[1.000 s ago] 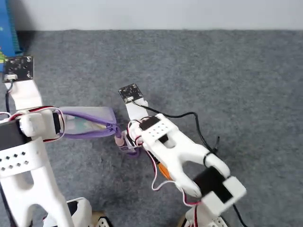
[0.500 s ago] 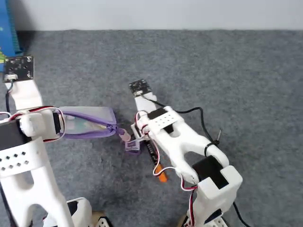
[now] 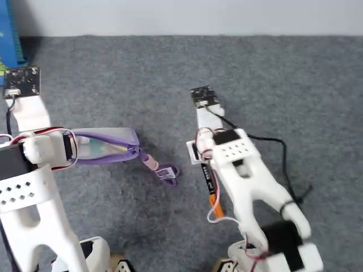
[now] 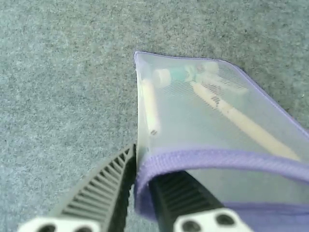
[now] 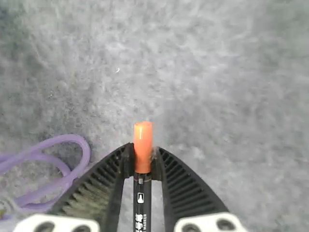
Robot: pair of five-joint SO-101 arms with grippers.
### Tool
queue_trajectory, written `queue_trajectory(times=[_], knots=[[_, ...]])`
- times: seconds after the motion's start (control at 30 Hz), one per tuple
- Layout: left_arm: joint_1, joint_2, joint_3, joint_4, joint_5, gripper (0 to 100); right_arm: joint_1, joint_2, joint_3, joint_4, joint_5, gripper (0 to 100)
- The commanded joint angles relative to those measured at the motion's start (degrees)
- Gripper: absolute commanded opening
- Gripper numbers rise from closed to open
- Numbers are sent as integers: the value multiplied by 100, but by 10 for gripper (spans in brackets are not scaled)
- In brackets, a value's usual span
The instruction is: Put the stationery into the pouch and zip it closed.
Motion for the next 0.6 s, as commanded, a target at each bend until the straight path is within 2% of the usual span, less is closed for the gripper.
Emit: queue_trajectory(times=[0.0, 0.2, 0.57], knots=[[-44, -62, -31, 97, 26, 12, 66, -998, 141, 22, 70, 8], [-18, -62, -31, 97, 26, 12, -145, -2651, 466, 31, 35, 8], [1160, 114, -646, 97, 316, 11, -1499, -5367, 255, 295, 26, 7]])
